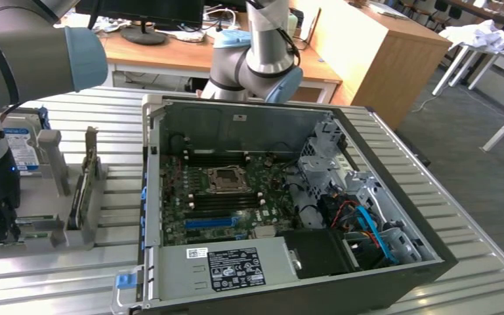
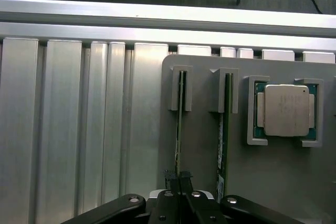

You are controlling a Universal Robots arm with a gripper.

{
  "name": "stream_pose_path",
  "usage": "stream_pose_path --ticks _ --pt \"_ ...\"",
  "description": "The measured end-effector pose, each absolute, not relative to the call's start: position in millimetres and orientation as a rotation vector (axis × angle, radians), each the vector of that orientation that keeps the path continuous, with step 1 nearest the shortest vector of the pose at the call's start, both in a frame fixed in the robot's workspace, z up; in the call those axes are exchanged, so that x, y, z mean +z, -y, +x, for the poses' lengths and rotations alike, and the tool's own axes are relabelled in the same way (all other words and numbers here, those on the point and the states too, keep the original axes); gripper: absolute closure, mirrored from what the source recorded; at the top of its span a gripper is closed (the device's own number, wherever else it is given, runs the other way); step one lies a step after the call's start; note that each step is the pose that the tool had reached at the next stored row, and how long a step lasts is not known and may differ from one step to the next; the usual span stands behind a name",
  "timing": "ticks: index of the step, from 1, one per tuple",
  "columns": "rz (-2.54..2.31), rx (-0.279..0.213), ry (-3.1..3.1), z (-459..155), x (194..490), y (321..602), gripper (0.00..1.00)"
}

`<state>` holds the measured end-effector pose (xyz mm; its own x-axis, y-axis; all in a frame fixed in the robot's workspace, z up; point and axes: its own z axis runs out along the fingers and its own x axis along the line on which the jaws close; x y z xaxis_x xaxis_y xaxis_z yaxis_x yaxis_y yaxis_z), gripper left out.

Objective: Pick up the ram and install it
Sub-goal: 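Pick up the ram and move it above insertion slot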

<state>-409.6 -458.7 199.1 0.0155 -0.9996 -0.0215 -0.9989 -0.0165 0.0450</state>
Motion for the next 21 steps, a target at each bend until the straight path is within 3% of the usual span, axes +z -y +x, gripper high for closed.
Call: stream_pose_path --ticks 21 --pt "2.227 -0.073 2.191 -409.5 219.6 458.6 0.88"
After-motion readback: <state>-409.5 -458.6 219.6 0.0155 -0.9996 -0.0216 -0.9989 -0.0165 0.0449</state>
